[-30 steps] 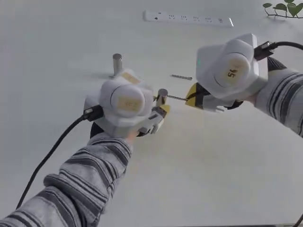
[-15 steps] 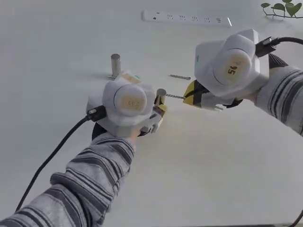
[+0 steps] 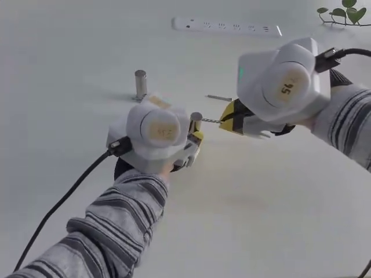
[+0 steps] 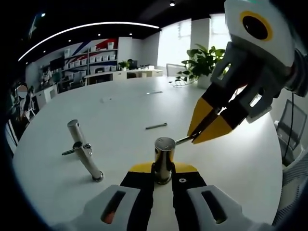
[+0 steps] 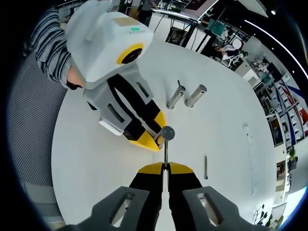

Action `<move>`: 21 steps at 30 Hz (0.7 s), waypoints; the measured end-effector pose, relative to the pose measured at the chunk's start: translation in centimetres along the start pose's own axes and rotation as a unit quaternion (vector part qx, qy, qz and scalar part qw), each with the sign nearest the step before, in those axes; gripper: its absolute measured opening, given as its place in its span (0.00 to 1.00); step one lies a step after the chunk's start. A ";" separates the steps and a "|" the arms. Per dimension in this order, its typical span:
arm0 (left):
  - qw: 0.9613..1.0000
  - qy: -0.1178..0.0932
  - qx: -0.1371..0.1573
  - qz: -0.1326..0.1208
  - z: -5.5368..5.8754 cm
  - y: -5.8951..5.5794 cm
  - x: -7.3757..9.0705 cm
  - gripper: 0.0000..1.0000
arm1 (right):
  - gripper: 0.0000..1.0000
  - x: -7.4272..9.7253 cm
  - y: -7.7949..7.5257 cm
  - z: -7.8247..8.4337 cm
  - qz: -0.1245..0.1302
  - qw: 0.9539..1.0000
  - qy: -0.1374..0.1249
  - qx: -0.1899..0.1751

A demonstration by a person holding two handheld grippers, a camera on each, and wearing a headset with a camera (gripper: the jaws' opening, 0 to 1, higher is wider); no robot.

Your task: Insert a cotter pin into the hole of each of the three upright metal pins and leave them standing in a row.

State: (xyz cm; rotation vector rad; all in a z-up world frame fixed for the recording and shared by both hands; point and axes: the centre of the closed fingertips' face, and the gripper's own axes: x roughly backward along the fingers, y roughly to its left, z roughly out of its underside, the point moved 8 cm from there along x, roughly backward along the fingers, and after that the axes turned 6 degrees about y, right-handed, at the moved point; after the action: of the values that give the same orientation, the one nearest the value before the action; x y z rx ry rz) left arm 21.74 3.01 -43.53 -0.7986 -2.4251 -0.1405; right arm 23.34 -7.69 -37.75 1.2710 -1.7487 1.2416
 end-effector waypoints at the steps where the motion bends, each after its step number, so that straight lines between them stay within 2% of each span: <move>1: 1.000 0.000 0.000 0.000 0.0 0.0 0.0 0.10 | 0.00 -0.1 -0.1 -0.1 0.000 1.000 -0.003 0.001; 14: 1.000 -0.004 0.011 -0.018 0.1 -0.2 0.0 0.10 | 0.00 -0.5 -0.1 -0.8 0.010 1.000 -0.012 0.005; 18: 0.999 -0.008 0.029 -0.032 0.1 -0.5 -0.1 0.10 | 0.00 -0.6 -0.2 -0.9 0.016 1.000 -0.014 0.002; 21: 0.999 -0.008 0.032 -0.036 0.1 -0.5 -0.1 0.10 | 0.00 -0.7 -0.3 -0.9 0.018 1.000 -0.015 0.005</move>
State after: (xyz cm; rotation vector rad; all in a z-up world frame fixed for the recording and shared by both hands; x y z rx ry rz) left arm 21.43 2.58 -43.65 -0.6884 -2.4613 -0.0846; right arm 23.80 -6.65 -37.95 1.2745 -1.7957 1.2606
